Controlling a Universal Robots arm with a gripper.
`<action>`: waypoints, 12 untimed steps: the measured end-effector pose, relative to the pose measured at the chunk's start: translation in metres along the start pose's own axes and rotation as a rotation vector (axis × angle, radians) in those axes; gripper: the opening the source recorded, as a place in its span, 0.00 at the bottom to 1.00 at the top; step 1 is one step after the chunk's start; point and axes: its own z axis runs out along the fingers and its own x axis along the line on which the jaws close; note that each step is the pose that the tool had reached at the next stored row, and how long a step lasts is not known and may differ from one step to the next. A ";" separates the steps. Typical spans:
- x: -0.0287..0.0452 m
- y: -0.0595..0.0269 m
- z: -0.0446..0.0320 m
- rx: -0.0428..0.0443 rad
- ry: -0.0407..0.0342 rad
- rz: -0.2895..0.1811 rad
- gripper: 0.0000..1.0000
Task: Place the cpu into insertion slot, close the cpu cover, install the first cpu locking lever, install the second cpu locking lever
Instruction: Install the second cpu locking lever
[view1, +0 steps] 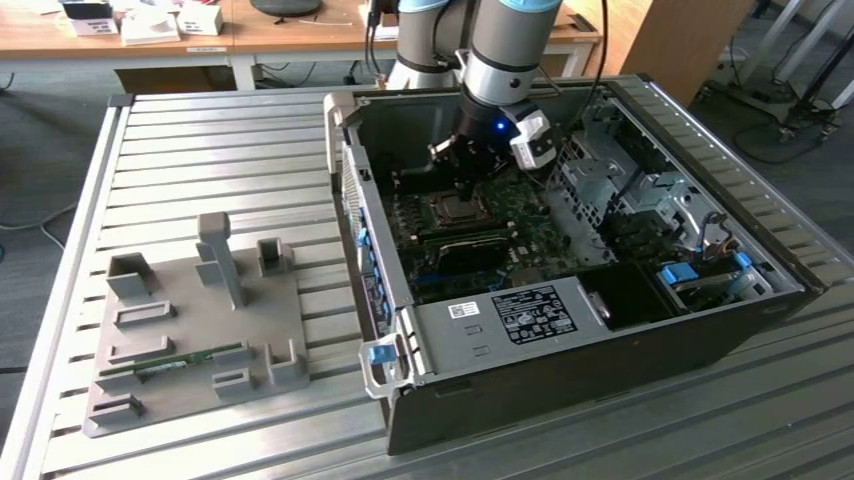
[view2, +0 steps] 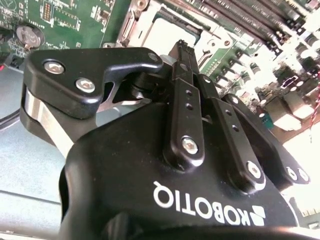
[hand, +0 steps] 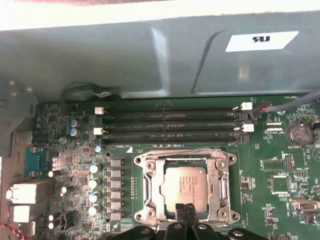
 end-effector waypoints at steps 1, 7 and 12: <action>-0.0002 0.0001 0.0000 -0.0002 0.0004 -0.005 0.11; -0.0015 0.0032 0.0003 -0.0002 0.0026 -0.030 0.11; -0.0040 0.0044 0.0003 -0.0003 0.0026 -0.031 0.11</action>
